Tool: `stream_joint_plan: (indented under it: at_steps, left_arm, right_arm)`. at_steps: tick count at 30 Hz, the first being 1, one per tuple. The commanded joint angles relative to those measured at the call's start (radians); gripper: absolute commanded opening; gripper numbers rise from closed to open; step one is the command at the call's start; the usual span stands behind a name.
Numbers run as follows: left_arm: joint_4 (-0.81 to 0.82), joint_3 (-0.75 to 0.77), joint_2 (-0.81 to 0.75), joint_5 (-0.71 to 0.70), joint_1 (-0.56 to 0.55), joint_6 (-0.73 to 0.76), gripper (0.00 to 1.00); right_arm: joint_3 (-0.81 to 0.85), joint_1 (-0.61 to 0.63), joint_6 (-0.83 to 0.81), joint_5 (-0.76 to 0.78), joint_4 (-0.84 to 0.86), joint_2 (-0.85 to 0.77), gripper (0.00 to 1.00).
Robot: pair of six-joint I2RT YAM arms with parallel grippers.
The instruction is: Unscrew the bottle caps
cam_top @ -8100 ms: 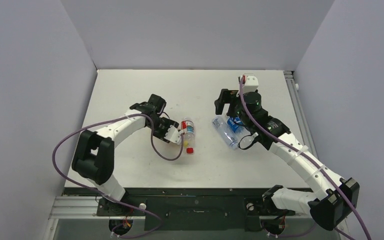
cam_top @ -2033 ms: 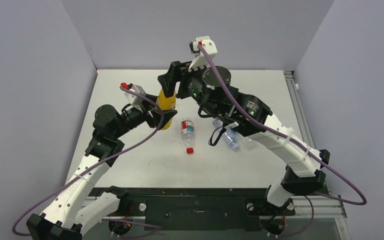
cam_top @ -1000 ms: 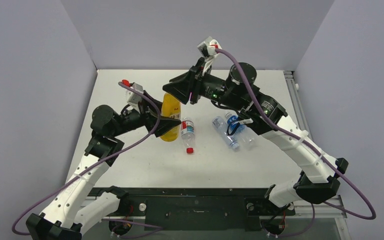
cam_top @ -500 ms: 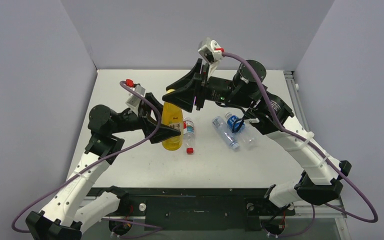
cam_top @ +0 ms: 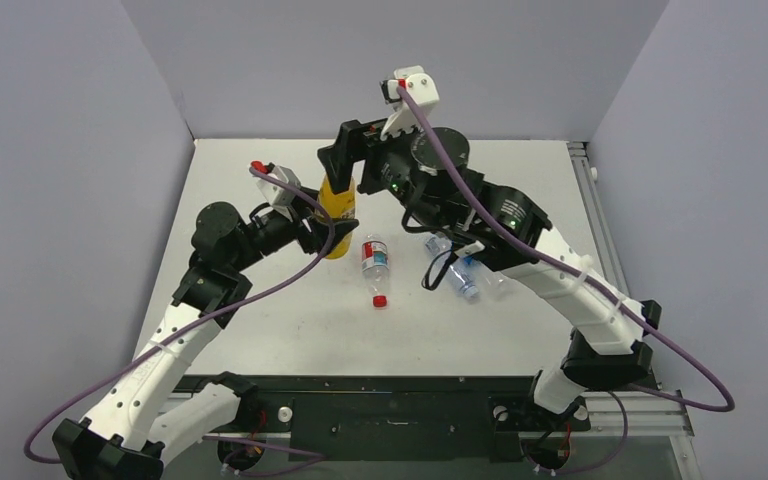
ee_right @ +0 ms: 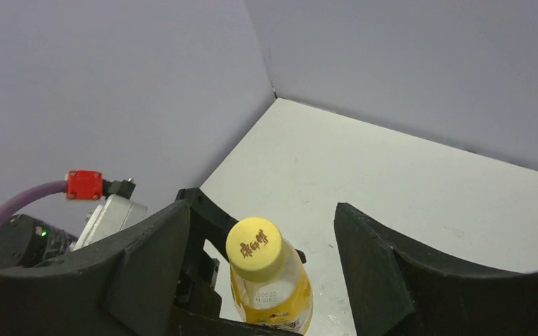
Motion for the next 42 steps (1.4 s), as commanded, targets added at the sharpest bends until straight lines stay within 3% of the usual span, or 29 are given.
stream_joint_plan:
  at_steps: [1, 9, 16, 22, 28, 32, 36, 42]
  left_arm:
    - [-0.029, -0.005, -0.01, -0.122, -0.016, 0.104, 0.0]
    - [-0.044, -0.011, -0.02, -0.15, -0.024, 0.099, 0.0]
    - [-0.038, -0.003, -0.011, -0.156, -0.024, 0.056, 0.0]
    - [-0.019, 0.011, -0.003, -0.084, -0.023, -0.033, 0.0]
    - [0.144, -0.022, -0.033, 0.245, -0.012, -0.193, 0.0]
    - [0.253, -0.025, -0.031, 0.443, -0.012, -0.359, 0.0]
    - [0.286, -0.011, -0.02, 0.509, -0.013, -0.417, 0.0]
    - [0.269, -0.005, -0.014, 0.49, -0.013, -0.408, 0.0]
  right_arm:
    - [0.06, 0.003, 0.053, 0.13, -0.062, 0.067, 0.67]
    - [0.077, -0.003, 0.08, 0.101, -0.03, 0.093, 0.46]
    - [0.067, -0.009, 0.1, 0.086, -0.033, 0.096, 0.01]
    - [-0.001, -0.058, 0.058, -0.09, 0.033, 0.03, 0.0]
    - [-0.196, -0.157, 0.017, -0.751, 0.243, -0.112, 0.0]
    - [-0.274, -0.179, 0.026, -0.989, 0.356, -0.171, 0.0]
    - [-0.316, -0.186, 0.044, -1.071, 0.401, -0.192, 0.0]
    - [-0.313, -0.191, 0.021, -1.041, 0.373, -0.192, 0.01]
